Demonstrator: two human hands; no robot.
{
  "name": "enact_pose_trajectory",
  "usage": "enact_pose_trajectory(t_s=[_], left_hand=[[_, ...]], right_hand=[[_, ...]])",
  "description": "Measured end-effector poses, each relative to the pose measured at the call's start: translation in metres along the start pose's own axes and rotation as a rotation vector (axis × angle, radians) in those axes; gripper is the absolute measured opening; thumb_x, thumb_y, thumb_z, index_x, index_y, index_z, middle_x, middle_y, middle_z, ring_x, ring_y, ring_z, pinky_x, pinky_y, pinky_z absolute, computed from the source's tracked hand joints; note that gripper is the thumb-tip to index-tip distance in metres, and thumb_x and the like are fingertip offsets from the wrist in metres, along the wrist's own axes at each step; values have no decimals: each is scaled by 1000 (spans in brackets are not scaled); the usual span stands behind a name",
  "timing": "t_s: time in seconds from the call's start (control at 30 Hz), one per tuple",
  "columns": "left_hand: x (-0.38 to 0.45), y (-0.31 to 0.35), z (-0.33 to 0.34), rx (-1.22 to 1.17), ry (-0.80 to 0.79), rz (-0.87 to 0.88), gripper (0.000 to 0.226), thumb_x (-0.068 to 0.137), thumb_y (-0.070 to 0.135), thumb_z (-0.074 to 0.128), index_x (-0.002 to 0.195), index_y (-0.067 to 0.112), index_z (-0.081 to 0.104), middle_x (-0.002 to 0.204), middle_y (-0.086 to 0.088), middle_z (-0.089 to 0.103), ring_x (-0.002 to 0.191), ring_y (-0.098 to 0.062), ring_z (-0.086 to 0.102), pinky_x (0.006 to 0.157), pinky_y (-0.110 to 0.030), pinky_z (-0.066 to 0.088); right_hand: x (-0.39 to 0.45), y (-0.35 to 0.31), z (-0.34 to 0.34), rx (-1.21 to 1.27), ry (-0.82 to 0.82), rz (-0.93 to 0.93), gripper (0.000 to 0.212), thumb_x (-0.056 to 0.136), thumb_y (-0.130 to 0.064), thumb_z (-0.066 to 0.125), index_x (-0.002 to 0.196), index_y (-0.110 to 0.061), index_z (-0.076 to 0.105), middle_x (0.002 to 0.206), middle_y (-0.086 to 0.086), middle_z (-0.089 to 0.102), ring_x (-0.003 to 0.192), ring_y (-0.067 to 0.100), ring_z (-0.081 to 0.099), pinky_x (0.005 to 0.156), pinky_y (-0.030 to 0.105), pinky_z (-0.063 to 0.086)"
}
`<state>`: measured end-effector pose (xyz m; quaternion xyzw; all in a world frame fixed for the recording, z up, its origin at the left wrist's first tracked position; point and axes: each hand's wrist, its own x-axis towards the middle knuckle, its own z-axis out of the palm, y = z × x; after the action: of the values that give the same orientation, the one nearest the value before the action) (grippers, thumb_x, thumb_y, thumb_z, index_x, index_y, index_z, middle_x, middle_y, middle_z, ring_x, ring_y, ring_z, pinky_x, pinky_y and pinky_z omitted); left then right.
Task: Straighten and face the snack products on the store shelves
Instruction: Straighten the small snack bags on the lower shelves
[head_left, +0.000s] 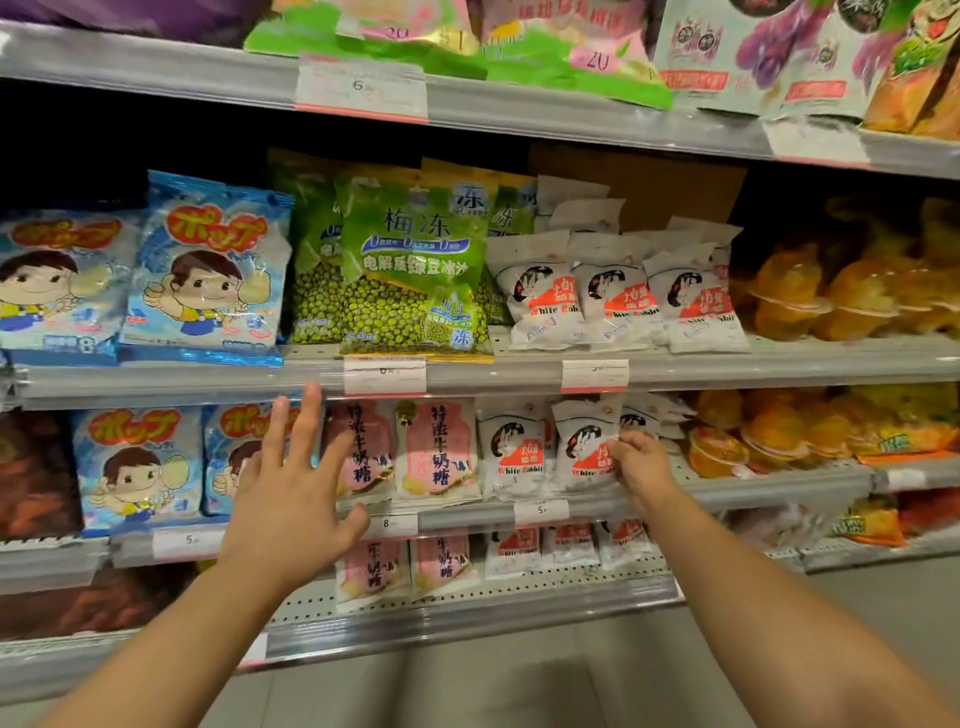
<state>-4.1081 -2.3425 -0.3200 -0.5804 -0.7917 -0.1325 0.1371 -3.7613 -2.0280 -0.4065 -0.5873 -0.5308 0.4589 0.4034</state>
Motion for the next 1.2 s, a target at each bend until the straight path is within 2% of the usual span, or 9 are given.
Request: enact_pose_trajectory(t_s=[0.07, 0.23, 0.33, 0.43, 0.53, 0.63, 0.8, 0.93, 1.2], left_hand=[[0, 2, -1, -1, -7, -6, 83, 72, 63, 51, 145, 23, 53, 168, -2, -22, 156, -35, -11, 107, -65, 41], [-1, 3, 2, -14, 23, 4, 81, 70, 63, 53, 140, 23, 58, 170, -3, -18, 156, -37, -7, 102, -67, 45], [-1, -2, -1, -11, 25, 25, 80, 70, 65, 49, 138, 24, 59, 170, -3, -14, 156, -38, -2, 101, -67, 46], [-1, -3, -6, 3, 14, 35, 83, 70, 69, 42, 141, 26, 56, 170, -4, -14, 156, -38, -2, 105, -64, 44], [-1, -1, -14, -19, -5, 31, 91, 72, 69, 34, 153, 27, 43, 170, -4, -13, 156, -36, -4, 111, -61, 39], [-4, -2, -25, -38, 0, 31, 93, 77, 65, 30, 161, 26, 22, 171, -4, -5, 157, -33, 4, 113, -57, 39], [-7, -3, -38, -68, 98, -21, 83, 84, 46, 55, 157, 18, 30, 166, -14, 23, 152, -37, 23, 106, -59, 46], [-1, -12, -35, -50, 110, -48, 92, 82, 42, 72, 159, 16, 29, 169, -15, 11, 154, -41, 15, 113, -60, 36], [2, -21, -21, -20, 98, -50, 93, 89, 50, 58, 163, 20, 11, 170, -9, -11, 157, -32, 3, 115, -55, 38]], right_hand=[[-18, -20, 4, 32, -29, 53, 15, 94, -8, 67, 109, -9, 66, 113, 20, 70, 95, 32, 74, 89, 46, 60], [-45, -34, 13, -205, -57, 14, 29, 102, -13, 56, 129, -2, 59, 111, 21, 69, 76, 23, 60, 60, 27, 49], [-57, -43, 16, -457, -91, -70, 51, 102, -18, 57, 149, -2, 42, 142, 19, 56, 112, 30, 64, 92, 37, 54], [-76, -46, 21, -615, -34, -175, 57, 98, -17, 61, 148, -1, 40, 139, 20, 57, 115, 33, 62, 93, 38, 51], [-107, -41, 22, -679, 29, -409, 64, 93, -14, 61, 152, -5, 38, 147, 15, 49, 131, 30, 51, 105, 38, 46], [-142, -44, 27, -716, -59, -767, 56, 95, -24, 46, 149, -10, 45, 151, 11, 47, 139, 28, 45, 116, 43, 40], [-179, -83, 47, -806, -76, -1189, 58, 92, -20, 52, 149, -12, 46, 155, 9, 44, 142, 27, 42, 119, 46, 35], [-180, -116, 59, -847, 6, -1142, 76, 86, -15, 64, 155, -10, 33, 161, 15, 32, 150, 34, 31, 121, 55, 29], [-171, -112, 71, -1151, 41, -1041, 96, 83, -29, 68, 162, -12, 16, 169, 18, 2, 157, 37, 1, 123, 58, 20]])
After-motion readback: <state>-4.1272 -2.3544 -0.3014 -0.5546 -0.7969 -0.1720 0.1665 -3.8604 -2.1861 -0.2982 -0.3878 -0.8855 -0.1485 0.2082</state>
